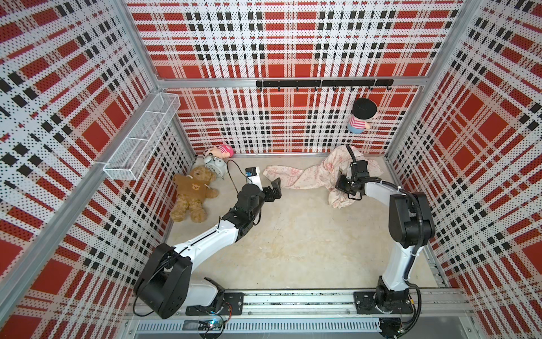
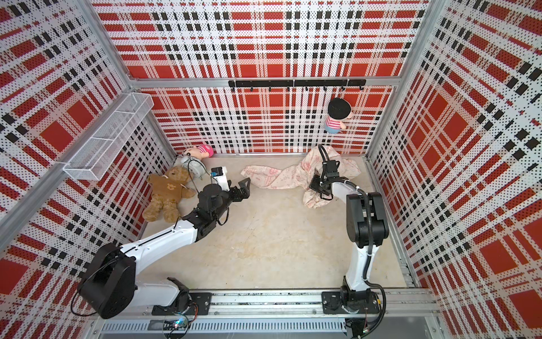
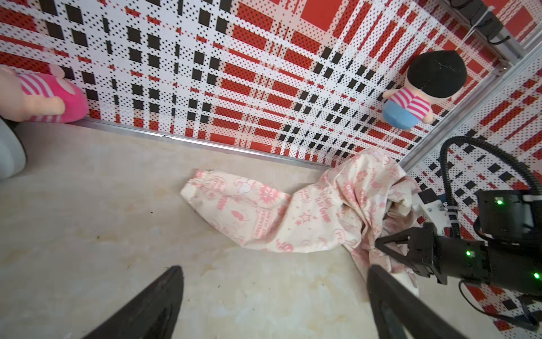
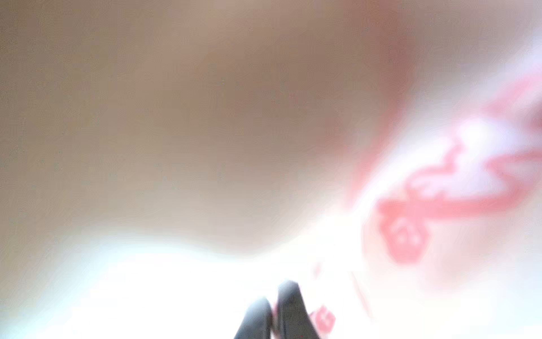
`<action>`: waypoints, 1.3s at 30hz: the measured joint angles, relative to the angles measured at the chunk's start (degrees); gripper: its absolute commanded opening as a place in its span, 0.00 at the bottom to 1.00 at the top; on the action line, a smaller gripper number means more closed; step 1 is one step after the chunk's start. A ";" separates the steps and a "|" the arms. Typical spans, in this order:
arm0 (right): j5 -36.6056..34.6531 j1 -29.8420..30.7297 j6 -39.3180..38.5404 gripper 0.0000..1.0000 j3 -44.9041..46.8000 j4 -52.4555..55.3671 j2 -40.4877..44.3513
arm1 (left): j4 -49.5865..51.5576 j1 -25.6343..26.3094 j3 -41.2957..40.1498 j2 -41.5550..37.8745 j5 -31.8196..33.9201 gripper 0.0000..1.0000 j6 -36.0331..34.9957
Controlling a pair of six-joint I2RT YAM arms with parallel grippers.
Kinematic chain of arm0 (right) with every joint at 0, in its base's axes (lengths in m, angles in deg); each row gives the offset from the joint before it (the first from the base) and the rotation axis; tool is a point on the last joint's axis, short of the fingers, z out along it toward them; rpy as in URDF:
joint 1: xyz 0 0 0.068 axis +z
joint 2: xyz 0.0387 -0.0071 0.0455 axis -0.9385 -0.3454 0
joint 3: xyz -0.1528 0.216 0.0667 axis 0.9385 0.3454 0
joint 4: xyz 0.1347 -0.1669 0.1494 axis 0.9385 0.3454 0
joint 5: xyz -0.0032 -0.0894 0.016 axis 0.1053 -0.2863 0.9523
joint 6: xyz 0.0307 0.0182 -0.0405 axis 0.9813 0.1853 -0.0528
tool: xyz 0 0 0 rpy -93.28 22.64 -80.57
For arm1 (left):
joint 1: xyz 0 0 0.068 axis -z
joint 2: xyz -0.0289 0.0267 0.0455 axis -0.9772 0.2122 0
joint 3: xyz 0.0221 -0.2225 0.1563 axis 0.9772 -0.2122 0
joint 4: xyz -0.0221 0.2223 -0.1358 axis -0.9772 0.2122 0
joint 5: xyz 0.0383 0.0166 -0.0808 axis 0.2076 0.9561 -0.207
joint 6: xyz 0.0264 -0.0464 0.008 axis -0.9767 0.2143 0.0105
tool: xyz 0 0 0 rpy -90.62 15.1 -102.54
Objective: Unzip the jacket
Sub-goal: Move the jacket to the center of the board, then flatten out the jacket at the center of the board.
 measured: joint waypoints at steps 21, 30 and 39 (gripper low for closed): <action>-13.40 6.62 -0.55 1.00 5.05 13.22 37.77 | 6.12 2.51 4.92 4.28 -0.70 0.98 15.89; -9.27 -7.37 0.79 1.00 19.45 9.55 33.48 | 8.26 -3.21 7.63 19.17 -14.08 0.98 31.12; -3.63 -7.72 2.03 1.00 19.54 5.16 22.45 | 8.74 -2.75 8.00 24.94 -19.21 1.00 38.10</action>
